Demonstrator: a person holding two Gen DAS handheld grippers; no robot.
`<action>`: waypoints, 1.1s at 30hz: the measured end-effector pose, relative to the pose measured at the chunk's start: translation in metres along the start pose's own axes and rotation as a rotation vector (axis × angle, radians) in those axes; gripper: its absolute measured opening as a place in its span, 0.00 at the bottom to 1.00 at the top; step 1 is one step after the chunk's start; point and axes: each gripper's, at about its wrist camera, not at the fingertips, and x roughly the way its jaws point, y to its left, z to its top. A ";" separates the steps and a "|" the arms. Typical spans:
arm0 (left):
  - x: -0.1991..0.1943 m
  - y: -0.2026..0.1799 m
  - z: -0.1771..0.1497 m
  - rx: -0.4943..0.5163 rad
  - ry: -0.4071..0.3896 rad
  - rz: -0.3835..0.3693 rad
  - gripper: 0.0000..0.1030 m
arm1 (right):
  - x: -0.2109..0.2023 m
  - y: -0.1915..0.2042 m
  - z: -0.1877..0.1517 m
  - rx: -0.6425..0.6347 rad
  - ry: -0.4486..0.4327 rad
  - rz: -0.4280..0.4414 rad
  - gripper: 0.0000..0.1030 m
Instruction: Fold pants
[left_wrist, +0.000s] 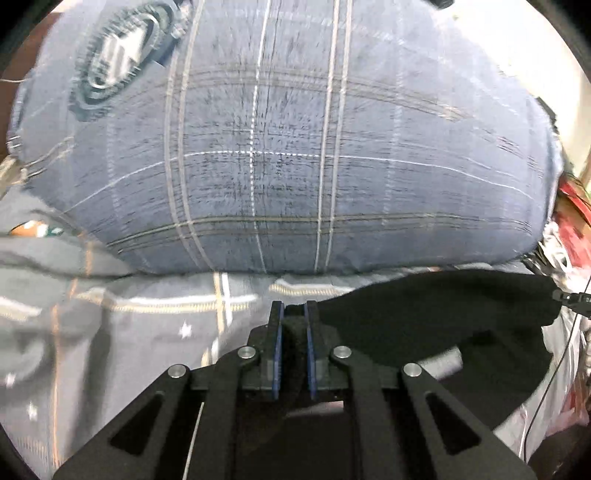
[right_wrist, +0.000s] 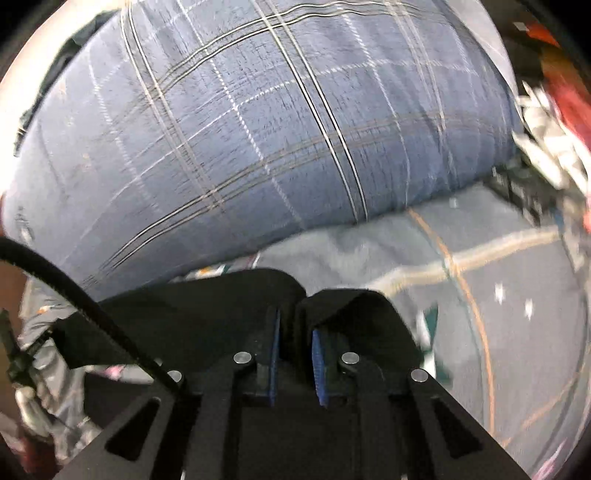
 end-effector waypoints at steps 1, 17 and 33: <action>-0.006 -0.004 -0.004 0.007 -0.013 0.005 0.10 | -0.007 -0.005 -0.012 0.020 0.004 0.025 0.15; -0.110 0.053 -0.173 -0.159 0.028 -0.019 0.16 | -0.035 -0.089 -0.170 0.205 0.064 0.015 0.44; -0.026 0.062 -0.165 -0.607 0.257 -0.404 0.19 | -0.050 -0.088 -0.190 0.266 0.013 0.010 0.56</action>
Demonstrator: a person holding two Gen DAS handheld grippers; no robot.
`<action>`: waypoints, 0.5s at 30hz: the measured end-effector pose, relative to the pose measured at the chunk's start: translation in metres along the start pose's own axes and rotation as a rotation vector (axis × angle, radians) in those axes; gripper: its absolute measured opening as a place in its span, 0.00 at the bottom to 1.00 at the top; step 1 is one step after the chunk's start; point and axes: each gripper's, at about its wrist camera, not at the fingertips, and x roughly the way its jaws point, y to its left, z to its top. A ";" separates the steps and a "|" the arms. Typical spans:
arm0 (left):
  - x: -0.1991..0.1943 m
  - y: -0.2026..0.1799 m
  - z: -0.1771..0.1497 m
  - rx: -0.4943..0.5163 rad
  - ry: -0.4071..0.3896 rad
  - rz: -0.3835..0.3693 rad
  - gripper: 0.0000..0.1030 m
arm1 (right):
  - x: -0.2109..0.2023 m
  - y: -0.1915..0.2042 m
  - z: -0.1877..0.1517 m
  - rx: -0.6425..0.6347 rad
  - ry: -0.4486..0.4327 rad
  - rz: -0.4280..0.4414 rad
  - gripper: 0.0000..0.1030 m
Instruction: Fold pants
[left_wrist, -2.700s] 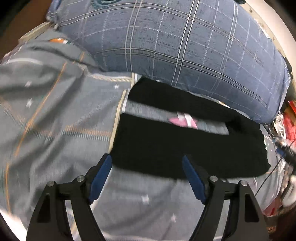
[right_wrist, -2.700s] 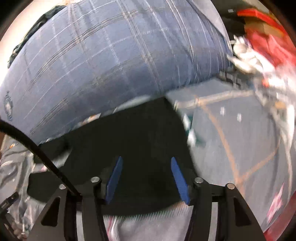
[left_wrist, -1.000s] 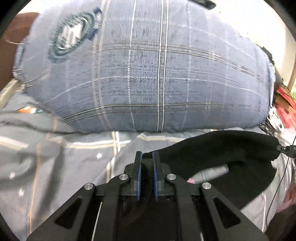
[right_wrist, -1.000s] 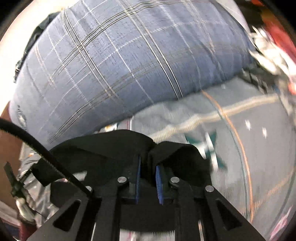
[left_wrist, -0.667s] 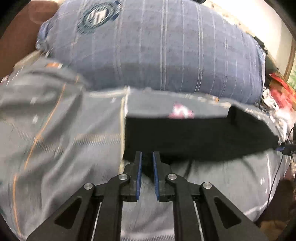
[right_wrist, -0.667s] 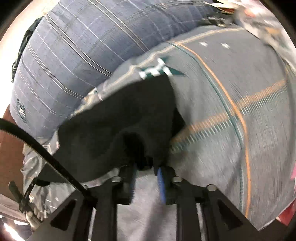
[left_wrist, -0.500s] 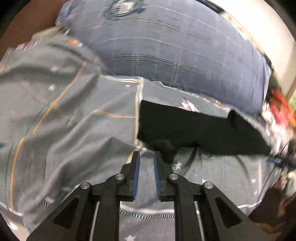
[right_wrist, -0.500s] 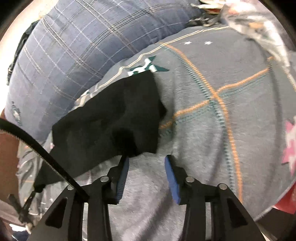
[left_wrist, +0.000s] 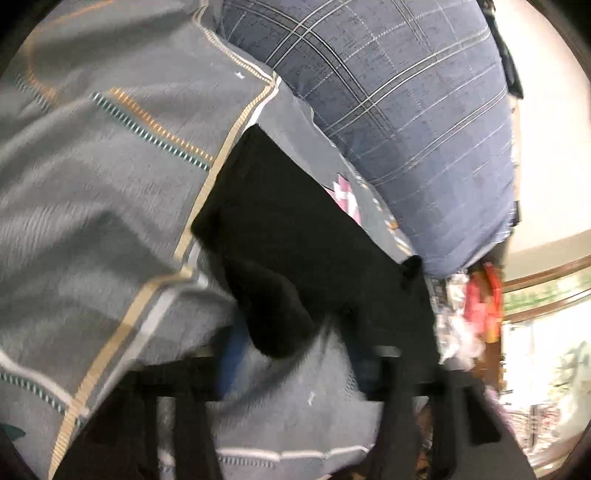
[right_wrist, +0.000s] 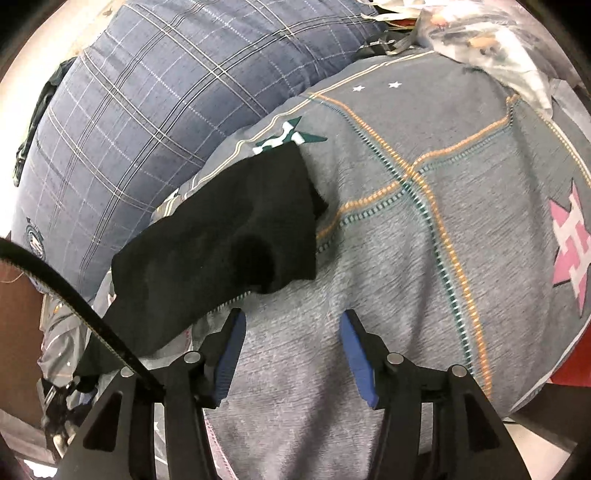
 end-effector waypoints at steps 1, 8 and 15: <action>-0.001 -0.011 0.002 0.037 -0.001 0.014 0.07 | 0.002 0.001 -0.001 -0.002 0.002 0.004 0.56; -0.031 -0.097 0.021 0.359 -0.159 0.104 0.07 | 0.008 0.021 -0.008 -0.078 0.004 0.003 0.56; -0.013 -0.079 0.029 0.435 -0.115 0.321 0.09 | 0.016 0.040 -0.013 -0.126 0.019 0.006 0.56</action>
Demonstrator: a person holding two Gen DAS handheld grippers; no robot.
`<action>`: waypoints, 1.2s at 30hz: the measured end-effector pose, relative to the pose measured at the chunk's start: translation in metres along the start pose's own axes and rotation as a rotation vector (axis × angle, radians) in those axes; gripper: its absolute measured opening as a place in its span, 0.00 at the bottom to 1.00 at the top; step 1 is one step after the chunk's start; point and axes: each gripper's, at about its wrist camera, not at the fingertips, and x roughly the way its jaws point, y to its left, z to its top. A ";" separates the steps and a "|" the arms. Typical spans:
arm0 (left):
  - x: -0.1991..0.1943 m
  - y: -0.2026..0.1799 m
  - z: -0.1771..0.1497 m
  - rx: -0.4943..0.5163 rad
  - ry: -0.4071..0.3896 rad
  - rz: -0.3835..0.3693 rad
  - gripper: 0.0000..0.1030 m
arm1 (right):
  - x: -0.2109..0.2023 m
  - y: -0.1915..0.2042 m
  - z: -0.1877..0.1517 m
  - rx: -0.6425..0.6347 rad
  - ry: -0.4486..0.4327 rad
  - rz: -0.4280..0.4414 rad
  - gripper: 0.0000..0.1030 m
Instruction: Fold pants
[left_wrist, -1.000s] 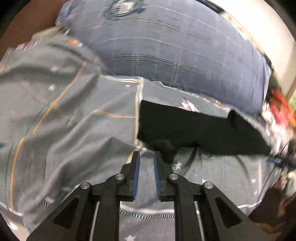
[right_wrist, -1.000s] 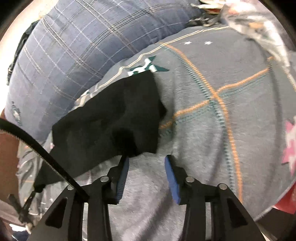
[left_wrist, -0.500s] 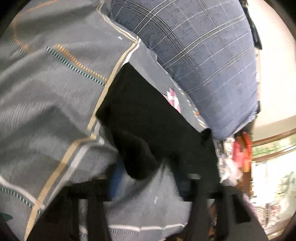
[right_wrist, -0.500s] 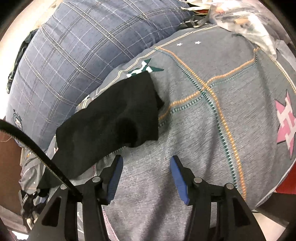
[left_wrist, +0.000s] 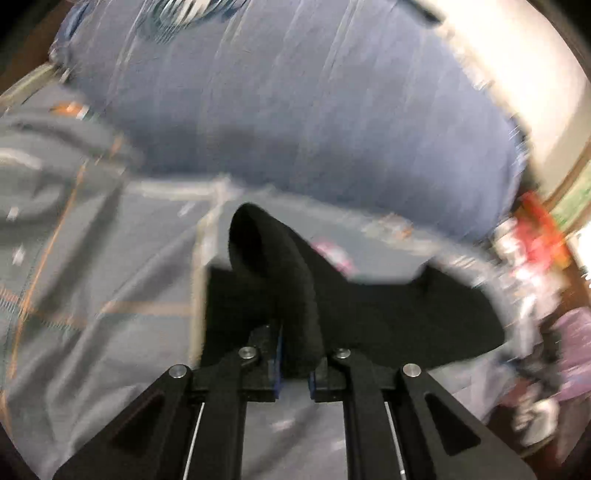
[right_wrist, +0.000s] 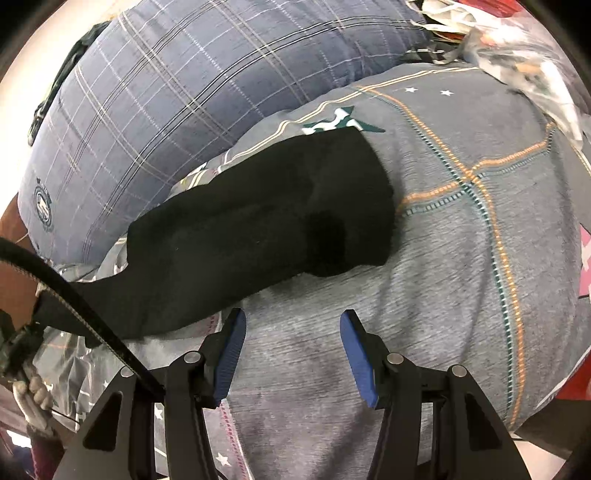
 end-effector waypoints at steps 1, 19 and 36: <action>0.008 0.008 -0.004 -0.012 0.031 0.032 0.09 | 0.000 0.003 0.000 -0.010 0.002 -0.006 0.56; -0.063 0.024 -0.078 -0.121 -0.173 0.044 0.20 | 0.101 0.222 0.073 -0.424 0.048 -0.079 0.72; -0.071 0.041 -0.109 -0.196 -0.200 -0.071 0.26 | 0.174 0.266 0.102 -0.392 0.156 -0.379 0.06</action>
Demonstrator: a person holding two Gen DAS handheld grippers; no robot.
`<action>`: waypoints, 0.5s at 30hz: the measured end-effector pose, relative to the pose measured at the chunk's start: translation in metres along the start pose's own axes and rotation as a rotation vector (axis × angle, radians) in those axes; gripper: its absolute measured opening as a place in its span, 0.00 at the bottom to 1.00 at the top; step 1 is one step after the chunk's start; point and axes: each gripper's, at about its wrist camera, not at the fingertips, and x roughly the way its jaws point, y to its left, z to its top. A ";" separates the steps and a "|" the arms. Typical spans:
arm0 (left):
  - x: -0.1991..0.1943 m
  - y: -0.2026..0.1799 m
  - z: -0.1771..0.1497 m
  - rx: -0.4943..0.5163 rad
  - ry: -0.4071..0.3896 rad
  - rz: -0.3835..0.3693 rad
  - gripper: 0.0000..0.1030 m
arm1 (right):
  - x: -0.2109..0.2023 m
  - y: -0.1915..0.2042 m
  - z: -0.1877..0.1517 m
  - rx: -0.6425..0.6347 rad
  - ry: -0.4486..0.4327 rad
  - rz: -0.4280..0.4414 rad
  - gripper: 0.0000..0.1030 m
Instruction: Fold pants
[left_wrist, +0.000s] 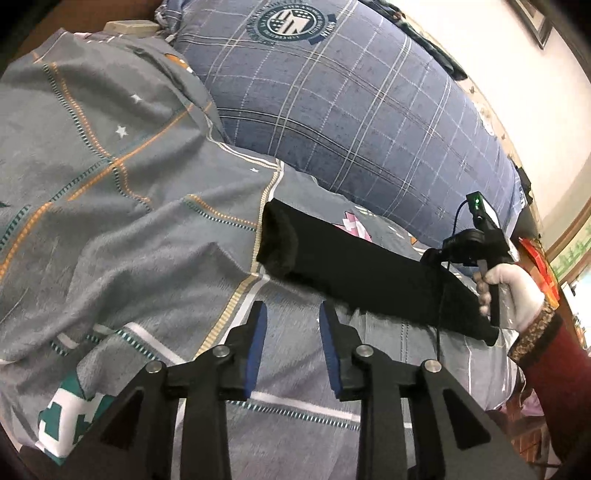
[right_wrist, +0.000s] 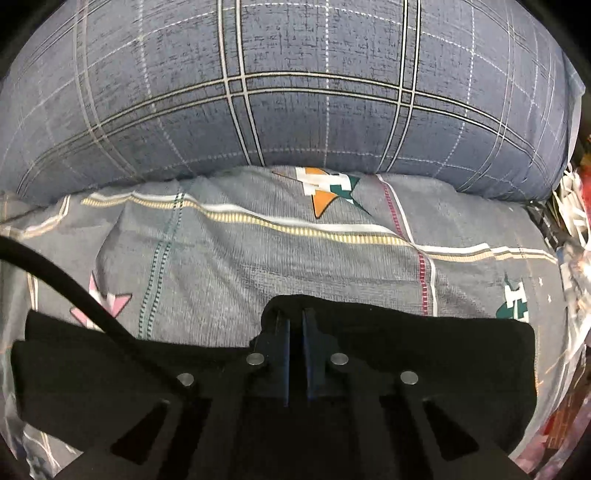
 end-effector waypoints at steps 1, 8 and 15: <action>-0.003 0.002 -0.001 -0.002 -0.005 0.006 0.27 | 0.001 0.001 0.002 0.012 -0.002 0.006 0.06; -0.017 0.008 -0.007 -0.029 -0.016 0.034 0.32 | 0.028 -0.015 0.009 0.175 -0.005 0.184 0.24; -0.021 -0.004 -0.012 -0.023 -0.003 0.077 0.40 | 0.016 -0.076 0.000 0.375 -0.106 0.457 0.51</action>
